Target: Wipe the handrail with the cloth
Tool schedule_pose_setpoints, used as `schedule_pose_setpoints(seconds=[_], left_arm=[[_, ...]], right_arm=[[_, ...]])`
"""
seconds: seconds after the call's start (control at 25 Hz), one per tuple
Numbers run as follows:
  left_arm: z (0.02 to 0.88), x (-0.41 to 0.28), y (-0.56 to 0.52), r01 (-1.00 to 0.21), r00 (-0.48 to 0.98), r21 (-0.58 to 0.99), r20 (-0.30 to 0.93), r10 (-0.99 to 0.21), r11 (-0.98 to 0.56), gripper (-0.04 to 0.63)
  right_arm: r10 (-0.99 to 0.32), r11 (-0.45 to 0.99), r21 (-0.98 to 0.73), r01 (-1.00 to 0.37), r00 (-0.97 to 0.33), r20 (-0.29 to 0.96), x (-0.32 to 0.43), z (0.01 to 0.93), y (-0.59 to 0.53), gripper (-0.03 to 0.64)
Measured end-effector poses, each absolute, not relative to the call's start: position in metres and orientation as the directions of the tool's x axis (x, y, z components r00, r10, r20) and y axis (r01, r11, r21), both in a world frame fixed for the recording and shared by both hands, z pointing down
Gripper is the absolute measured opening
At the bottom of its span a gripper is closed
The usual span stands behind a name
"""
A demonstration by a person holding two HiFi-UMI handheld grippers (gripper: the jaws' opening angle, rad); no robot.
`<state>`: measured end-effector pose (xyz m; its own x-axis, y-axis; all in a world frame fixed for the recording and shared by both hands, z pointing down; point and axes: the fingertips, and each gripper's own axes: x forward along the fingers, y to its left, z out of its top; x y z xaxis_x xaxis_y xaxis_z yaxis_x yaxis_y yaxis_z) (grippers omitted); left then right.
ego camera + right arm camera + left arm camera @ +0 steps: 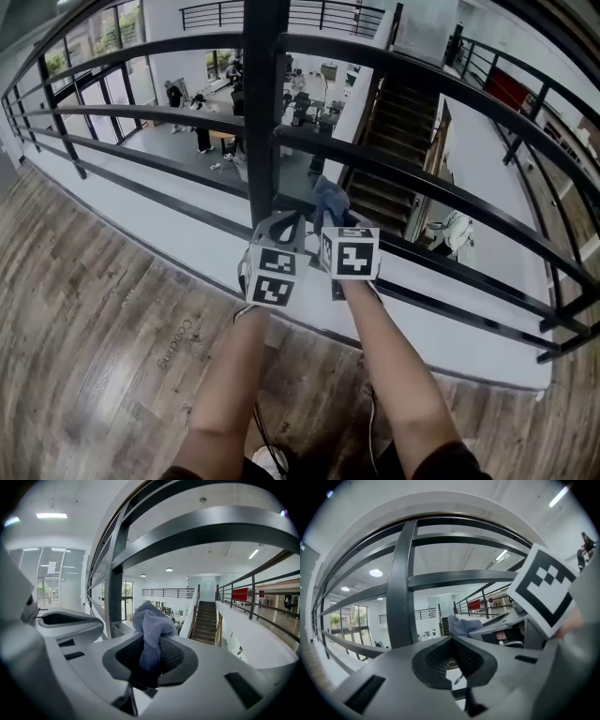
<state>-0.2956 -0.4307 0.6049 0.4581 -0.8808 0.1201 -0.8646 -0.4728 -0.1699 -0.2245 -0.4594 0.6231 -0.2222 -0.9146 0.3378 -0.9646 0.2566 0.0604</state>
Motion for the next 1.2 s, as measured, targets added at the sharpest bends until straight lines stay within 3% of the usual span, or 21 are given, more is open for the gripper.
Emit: schedule_pose_setpoints(seconds=[0.36, 0.88, 1.2], left_arm=[[0.6, -0.224, -0.423, -0.845, 0.524, -0.043, 0.137, -0.841, -0.533, 0.002], [0.583, -0.102, -0.386, -0.778, 0.612, -0.084, 0.126, -0.781, -0.623, 0.002], [0.59, -0.02, -0.362, -0.693, 0.711, -0.008, 0.153, -0.686, -0.721, 0.002]], right_arm=[[-0.919, 0.199, 0.063, -0.978, -0.164, 0.359, -0.145, 0.621, -0.434, 0.08], [-0.937, 0.099, 0.1, -0.99, -0.059, 0.344, -0.008, 0.614, -0.374, 0.08], [-0.94, 0.033, 0.146, -0.989, 0.019, 0.339, 0.087, 0.612, -0.334, 0.08]])
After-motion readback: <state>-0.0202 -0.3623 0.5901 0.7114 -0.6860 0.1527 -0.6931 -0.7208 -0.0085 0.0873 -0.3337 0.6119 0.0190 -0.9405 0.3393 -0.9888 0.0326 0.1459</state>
